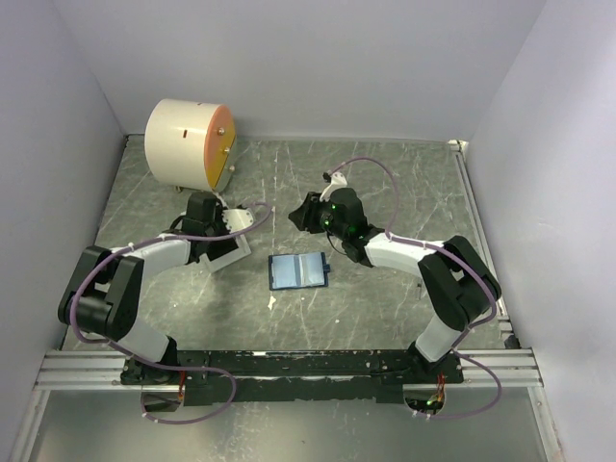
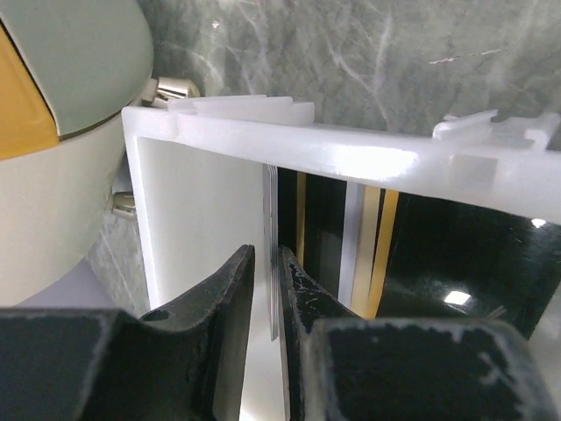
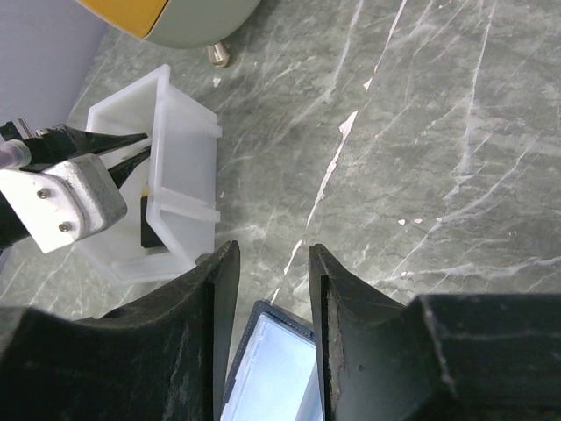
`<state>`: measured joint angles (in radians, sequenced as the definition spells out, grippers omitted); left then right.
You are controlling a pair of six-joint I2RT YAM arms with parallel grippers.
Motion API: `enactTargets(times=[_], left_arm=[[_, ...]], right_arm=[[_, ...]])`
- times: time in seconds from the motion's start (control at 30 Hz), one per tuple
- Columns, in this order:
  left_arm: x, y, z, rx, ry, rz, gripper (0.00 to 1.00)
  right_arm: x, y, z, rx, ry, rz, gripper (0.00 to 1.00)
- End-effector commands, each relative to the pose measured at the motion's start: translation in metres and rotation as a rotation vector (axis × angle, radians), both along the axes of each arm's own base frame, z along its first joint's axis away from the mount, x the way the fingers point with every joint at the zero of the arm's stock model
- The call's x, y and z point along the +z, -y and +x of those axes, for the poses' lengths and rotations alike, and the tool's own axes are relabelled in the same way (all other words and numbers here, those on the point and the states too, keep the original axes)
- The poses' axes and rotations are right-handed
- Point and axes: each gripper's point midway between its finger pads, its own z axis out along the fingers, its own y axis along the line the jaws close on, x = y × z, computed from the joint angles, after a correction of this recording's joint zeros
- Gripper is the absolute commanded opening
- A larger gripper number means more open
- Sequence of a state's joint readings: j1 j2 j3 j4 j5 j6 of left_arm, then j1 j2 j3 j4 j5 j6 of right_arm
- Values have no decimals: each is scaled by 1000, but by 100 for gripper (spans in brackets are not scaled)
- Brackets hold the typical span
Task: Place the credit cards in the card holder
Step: Pick up the credit card from the storage box.
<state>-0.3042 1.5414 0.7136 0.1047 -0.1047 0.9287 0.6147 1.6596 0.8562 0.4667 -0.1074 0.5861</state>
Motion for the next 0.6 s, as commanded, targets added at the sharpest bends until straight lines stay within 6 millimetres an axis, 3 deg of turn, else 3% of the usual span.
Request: enactTargets(times=[0.0, 0.17, 0.37, 0.57], left_arm=[[10, -5, 9, 26, 84, 48, 29], [-3, -6, 8, 31, 44, 58, 31], [-12, -3, 9, 20, 8, 66, 42], [-8, 2, 6, 16, -27, 44, 24]], right_arm=[[15, 3, 5, -19, 44, 29, 37], [12, 3, 5, -19, 40, 28, 37], [14, 4, 6, -19, 44, 32, 36], [14, 5, 5, -16, 48, 29, 35]])
